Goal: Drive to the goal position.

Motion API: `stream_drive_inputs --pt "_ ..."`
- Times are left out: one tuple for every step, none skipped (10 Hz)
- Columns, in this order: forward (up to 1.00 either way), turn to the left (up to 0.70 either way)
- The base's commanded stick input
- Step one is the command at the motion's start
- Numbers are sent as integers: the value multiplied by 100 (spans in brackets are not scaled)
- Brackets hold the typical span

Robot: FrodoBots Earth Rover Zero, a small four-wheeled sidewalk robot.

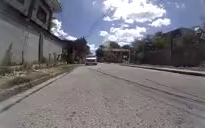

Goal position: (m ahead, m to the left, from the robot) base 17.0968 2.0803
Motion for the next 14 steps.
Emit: stream_drive_inputs --pt "70 0" --pt "70 0" --pt "70 0" --pt "70 0" --pt "70 0" --pt "70 0" --pt "70 0" --pt "70 0" --pt "70 0" --pt "70 0" --pt "70 0" --pt "70 0" --pt "70 0" --pt "70 0"
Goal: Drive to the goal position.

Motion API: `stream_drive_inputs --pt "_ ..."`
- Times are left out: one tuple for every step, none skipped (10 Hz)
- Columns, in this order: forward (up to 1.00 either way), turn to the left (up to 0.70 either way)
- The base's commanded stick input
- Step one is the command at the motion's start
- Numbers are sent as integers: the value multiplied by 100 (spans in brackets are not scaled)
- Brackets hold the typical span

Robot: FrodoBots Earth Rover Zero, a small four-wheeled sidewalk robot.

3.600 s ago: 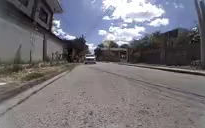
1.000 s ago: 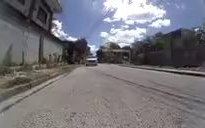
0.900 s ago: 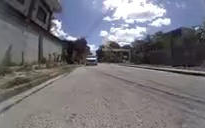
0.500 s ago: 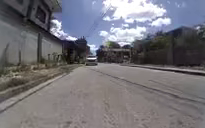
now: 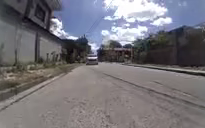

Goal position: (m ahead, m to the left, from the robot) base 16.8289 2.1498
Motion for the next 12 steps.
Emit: stream_drive_inputs --pt "81 0" --pt "85 0" --pt "85 0" --pt "85 0" --pt "85 0" --pt "85 0" --pt "85 0" --pt "85 0" --pt "85 0" --pt "91 0" --pt "100 1" --pt "100 15"
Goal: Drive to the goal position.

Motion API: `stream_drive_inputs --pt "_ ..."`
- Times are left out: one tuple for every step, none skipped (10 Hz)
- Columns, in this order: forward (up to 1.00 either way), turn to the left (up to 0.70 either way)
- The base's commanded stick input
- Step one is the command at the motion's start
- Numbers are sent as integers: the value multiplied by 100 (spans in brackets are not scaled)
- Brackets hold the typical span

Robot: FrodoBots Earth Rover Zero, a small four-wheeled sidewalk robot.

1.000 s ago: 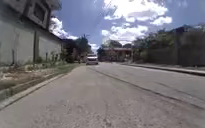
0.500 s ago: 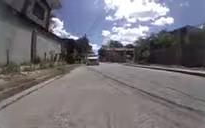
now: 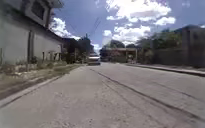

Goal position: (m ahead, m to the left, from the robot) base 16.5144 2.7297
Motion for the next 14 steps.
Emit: stream_drive_inputs --pt "100 -4" --pt "100 -40" --pt "100 -40" --pt "100 -40" --pt "100 -40" --pt "100 -26" --pt "100 2" --pt "100 8" --pt "100 14" --pt "100 0" --pt "100 0" --pt "100 0" --pt "100 0" --pt "100 0"
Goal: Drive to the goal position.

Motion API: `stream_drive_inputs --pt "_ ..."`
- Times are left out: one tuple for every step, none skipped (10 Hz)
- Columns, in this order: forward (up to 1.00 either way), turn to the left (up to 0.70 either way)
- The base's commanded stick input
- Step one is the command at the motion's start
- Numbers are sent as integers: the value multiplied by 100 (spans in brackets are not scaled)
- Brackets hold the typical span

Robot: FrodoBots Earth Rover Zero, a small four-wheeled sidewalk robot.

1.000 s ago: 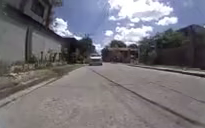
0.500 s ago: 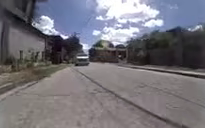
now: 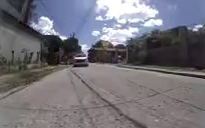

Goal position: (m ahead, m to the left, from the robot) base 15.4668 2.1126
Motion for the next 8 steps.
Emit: stream_drive_inputs --pt "100 0" --pt "100 0" --pt "100 0" --pt "100 0" --pt "100 0" --pt "100 0" --pt "100 0" --pt "100 0"
